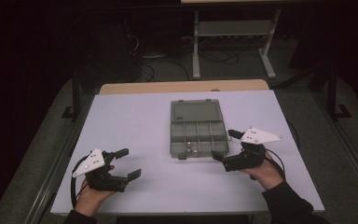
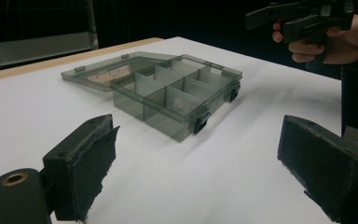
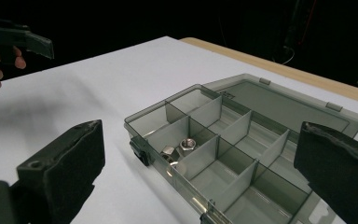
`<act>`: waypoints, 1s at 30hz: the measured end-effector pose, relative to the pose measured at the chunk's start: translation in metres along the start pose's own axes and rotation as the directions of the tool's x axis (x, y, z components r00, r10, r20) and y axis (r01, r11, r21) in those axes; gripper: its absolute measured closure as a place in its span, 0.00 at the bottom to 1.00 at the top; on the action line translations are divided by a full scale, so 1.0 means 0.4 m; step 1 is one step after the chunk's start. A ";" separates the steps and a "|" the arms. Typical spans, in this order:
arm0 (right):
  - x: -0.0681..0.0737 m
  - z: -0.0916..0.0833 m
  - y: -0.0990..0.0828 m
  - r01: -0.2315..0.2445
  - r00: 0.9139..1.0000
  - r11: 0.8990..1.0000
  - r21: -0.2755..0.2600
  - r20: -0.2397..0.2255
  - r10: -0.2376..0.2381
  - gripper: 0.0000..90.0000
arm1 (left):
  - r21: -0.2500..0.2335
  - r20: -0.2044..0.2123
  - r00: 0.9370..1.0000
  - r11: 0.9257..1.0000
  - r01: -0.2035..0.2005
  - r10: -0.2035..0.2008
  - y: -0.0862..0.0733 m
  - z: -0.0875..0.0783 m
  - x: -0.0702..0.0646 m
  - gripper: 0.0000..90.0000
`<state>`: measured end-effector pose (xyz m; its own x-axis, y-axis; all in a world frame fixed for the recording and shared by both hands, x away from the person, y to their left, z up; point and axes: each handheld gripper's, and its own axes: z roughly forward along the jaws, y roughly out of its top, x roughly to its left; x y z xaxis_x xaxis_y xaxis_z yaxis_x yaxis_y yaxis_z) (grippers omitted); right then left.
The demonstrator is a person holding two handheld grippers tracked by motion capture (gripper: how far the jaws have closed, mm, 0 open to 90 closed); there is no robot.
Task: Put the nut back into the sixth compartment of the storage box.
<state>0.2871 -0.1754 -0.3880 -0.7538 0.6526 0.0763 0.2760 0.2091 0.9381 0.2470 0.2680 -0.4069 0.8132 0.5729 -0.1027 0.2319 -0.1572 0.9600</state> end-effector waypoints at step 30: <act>-0.010 -0.116 -0.080 -0.045 0.998 0.995 -0.084 0.036 0.048 0.01 | 0.016 0.008 1.000 1.000 0.015 -0.016 -0.012 -0.016 -0.013 0.12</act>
<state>0.2536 -0.2185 -0.4029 -0.7176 0.6878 0.1094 0.2589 0.1176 0.9587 0.2380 0.2710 -0.4091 0.8137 0.5687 -0.1198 0.2531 -0.1612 0.9539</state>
